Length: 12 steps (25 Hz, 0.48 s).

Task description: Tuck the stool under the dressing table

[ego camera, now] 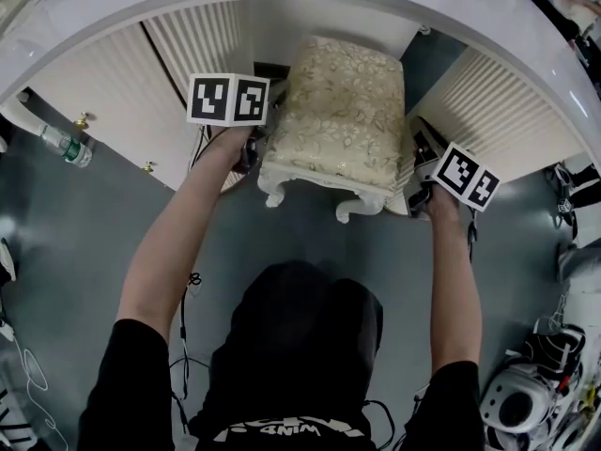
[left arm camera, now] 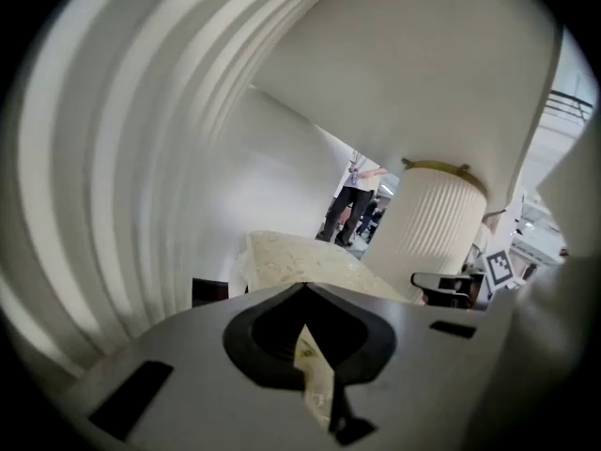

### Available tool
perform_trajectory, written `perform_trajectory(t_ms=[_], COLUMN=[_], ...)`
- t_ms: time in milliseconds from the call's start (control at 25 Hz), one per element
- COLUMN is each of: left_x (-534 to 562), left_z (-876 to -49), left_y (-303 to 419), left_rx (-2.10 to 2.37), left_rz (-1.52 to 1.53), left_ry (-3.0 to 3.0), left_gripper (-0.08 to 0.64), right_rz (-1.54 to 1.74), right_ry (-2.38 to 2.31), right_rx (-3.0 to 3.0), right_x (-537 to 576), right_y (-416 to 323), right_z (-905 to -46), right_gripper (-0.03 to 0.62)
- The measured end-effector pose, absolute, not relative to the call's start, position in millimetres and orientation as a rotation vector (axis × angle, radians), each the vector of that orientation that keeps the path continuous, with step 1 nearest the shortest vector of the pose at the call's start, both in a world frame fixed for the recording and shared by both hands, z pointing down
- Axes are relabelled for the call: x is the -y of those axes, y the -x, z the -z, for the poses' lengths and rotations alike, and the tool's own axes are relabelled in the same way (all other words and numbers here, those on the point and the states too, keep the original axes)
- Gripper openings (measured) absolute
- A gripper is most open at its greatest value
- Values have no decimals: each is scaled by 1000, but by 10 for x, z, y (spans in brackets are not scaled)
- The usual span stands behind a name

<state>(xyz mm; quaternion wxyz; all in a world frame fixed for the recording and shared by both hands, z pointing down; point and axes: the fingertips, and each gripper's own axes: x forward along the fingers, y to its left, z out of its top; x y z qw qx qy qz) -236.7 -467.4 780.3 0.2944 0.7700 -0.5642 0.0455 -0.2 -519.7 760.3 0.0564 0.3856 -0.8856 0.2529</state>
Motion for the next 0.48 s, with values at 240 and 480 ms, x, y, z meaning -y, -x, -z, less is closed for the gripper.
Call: perform_trajectory(t_ms=[240,480], left_x=[4502,4073], left_z=[-7528,-7073], left_y=[1777,1558], left_rx=[1465,1444], left_rz=[-327,-404], left_ry=[-2231,-2248], left_gripper=[9,9], right_rz=[-469,-554], right_ry=[-1044,-941], right_rx=[2666,2597], right_x=[4886,4442], right_y=[519,605], right_z=[-7455,-7149], right_gripper=[32,31])
